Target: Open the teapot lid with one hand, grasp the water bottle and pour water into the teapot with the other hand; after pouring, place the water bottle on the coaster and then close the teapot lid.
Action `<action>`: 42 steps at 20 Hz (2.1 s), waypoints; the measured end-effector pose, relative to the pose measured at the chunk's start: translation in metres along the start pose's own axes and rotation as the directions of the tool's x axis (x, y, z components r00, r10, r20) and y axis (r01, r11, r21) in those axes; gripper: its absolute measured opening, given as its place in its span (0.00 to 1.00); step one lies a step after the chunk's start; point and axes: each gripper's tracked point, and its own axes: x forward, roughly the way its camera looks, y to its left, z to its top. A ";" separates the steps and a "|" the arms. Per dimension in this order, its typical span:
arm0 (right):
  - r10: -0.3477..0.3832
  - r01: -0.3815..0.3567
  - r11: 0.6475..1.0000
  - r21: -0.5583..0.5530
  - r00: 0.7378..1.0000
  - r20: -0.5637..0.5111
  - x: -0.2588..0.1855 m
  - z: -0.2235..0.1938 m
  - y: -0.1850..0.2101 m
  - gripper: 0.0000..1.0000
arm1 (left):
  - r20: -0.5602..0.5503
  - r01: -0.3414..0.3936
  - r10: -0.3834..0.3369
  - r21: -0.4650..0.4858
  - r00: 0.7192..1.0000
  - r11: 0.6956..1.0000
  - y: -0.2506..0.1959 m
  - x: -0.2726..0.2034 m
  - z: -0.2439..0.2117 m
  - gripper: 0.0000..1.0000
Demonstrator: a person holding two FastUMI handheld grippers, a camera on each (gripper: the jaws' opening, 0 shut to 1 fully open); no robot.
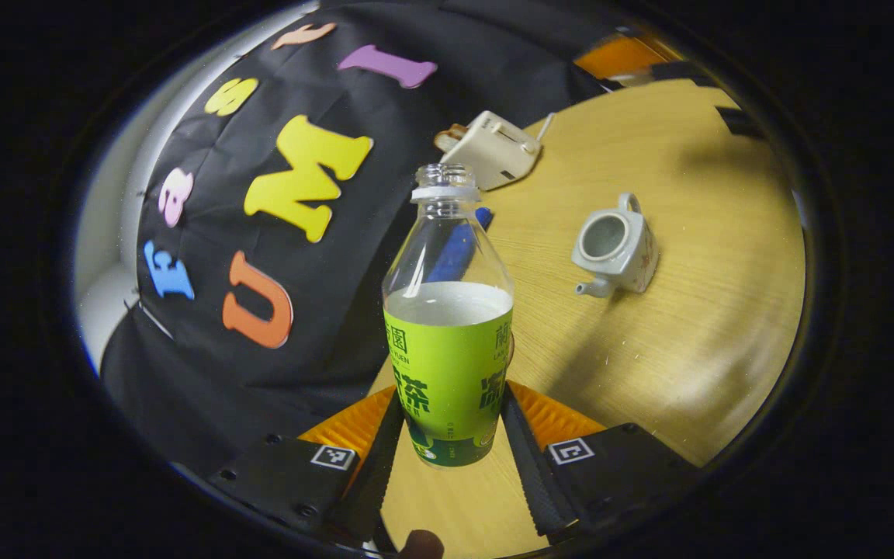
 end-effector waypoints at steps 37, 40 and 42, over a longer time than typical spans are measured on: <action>0.071 -0.071 0.997 0.008 0.992 -0.104 0.047 -0.035 0.043 0.00 | 0.167 0.140 -0.007 -0.804 0.986 0.577 0.018 0.150 0.016 0.77; 0.073 -0.073 0.997 0.005 0.991 -0.109 0.048 -0.036 0.045 0.00 | 0.165 0.136 -0.004 -0.803 0.986 0.581 0.017 0.151 0.015 0.77; 0.072 -0.072 0.997 0.003 0.991 -0.109 0.048 -0.037 0.045 0.00 | 0.161 0.138 -0.013 -0.803 0.987 0.580 0.014 0.152 0.014 0.77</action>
